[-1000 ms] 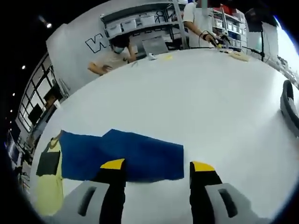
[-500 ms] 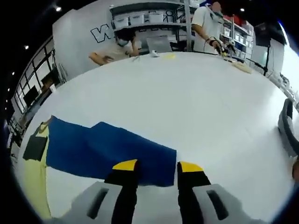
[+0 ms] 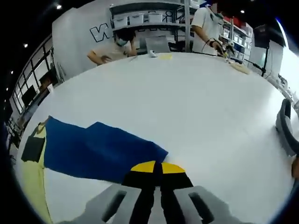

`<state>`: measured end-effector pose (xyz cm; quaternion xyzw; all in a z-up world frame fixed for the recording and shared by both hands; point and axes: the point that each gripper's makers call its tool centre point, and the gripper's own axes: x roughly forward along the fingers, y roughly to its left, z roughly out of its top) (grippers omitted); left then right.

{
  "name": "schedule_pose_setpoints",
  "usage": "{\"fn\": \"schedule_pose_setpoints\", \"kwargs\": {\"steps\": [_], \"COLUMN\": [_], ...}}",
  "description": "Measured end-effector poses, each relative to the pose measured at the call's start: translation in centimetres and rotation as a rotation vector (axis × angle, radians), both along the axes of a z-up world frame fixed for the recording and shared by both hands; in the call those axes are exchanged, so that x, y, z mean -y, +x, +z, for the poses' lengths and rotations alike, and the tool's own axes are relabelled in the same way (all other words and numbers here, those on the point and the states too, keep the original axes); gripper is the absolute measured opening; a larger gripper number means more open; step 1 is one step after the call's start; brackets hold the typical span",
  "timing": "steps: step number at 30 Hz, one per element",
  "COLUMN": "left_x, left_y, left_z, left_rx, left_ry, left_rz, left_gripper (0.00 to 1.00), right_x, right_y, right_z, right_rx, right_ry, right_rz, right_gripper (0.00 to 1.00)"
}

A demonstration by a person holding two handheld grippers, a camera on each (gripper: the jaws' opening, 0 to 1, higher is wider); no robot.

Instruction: Fold the garment on the visible template until the final outline fits inside the template.

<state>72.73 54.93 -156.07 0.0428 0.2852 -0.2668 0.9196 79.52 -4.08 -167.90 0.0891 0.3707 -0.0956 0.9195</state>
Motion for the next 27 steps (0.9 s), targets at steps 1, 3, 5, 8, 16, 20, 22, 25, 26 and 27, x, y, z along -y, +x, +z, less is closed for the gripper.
{"fn": "schedule_pose_setpoints", "kwargs": {"steps": [1,3,5,8,16,20,22,25,26,27], "left_x": [0.0,-0.2,0.0,0.0,-0.2,-0.3,-0.3,-0.4,-0.5,-0.6], "left_y": [0.0,0.0,-0.1,-0.1,0.0,-0.1,-0.1,-0.2,-0.2,-0.2], "left_z": [0.0,0.0,0.0,0.1,0.4,0.5,0.5,0.7,0.7,0.7], "left_rx": [0.000,0.001,0.001,0.004,0.014,0.018,0.020,0.024,0.026,0.024], "left_ry": [-0.001,-0.002,-0.002,-0.004,-0.010,-0.010,-0.010,-0.011,-0.011,-0.010], "left_rz": [0.002,0.002,0.003,-0.001,-0.009,-0.012,-0.012,-0.014,-0.013,-0.013], "left_gripper": [0.94,0.94,0.94,0.94,0.93,0.93,0.93,0.93,0.93,0.93], "right_x": [-0.2,-0.4,-0.4,-0.6,-2.1,-3.0,-4.3,-5.6,-5.9,-6.7], "right_y": [0.0,0.1,0.1,0.2,1.0,1.7,2.1,2.5,2.6,2.7], "right_z": [0.0,0.1,0.3,0.9,2.8,3.7,4.4,5.0,5.0,5.3], "right_rx": [0.002,-0.005,-0.004,0.012,0.058,0.073,0.080,0.091,0.089,0.094], "right_ry": [-0.001,-0.011,-0.020,0.001,0.001,0.015,0.028,0.043,0.045,0.052], "right_rz": [0.004,0.026,0.038,0.034,0.062,0.092,0.108,0.127,0.136,0.148], "right_gripper": [0.00,0.00,0.00,0.00,0.00,0.00,0.00,0.00,0.00,0.00]}}
